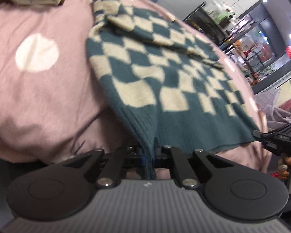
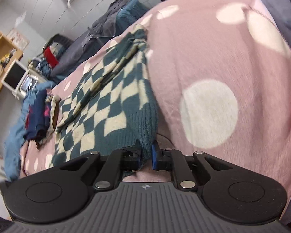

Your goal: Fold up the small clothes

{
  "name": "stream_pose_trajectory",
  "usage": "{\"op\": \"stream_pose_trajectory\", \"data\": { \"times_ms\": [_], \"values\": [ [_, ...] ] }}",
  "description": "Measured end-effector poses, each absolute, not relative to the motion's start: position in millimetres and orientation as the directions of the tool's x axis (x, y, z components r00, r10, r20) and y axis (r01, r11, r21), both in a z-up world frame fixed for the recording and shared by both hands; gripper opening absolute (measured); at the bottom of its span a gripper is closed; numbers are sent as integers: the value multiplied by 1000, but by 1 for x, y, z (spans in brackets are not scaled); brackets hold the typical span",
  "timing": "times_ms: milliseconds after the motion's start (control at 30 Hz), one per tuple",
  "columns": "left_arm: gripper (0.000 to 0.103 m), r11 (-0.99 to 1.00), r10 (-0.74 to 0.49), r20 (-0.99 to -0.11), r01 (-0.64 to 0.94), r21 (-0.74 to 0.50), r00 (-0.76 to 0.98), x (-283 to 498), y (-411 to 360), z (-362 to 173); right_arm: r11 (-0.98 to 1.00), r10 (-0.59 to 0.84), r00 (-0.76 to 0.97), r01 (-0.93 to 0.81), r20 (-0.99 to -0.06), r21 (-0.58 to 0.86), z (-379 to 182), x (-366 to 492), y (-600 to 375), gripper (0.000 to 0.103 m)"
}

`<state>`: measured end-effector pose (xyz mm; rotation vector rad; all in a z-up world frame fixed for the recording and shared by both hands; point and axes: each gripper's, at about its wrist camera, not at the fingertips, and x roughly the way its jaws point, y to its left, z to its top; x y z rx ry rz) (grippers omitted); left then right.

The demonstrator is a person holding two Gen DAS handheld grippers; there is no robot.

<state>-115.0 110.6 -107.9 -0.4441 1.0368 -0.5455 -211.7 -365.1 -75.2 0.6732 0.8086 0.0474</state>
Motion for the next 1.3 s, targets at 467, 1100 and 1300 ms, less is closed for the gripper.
{"op": "stream_pose_trajectory", "data": {
  "times_ms": [467, 1100, 1300],
  "values": [
    [6, 677, -682, -506, 195, -710, 527, 16, 136, -73, 640, 448, 759, 97, -472, 762, -32, -79, -405, 17],
    [42, 869, -417, -720, 12, -495, 555, 245, 111, -98, 842, 248, 672, 207, -697, 499, -78, 178, -414, 33],
    [101, 999, -46, -674, 30, -36, 737, 206, 75, -60, 986, 28, 856, 59, -516, 153, -42, 121, -370, 103]
  ]
}}
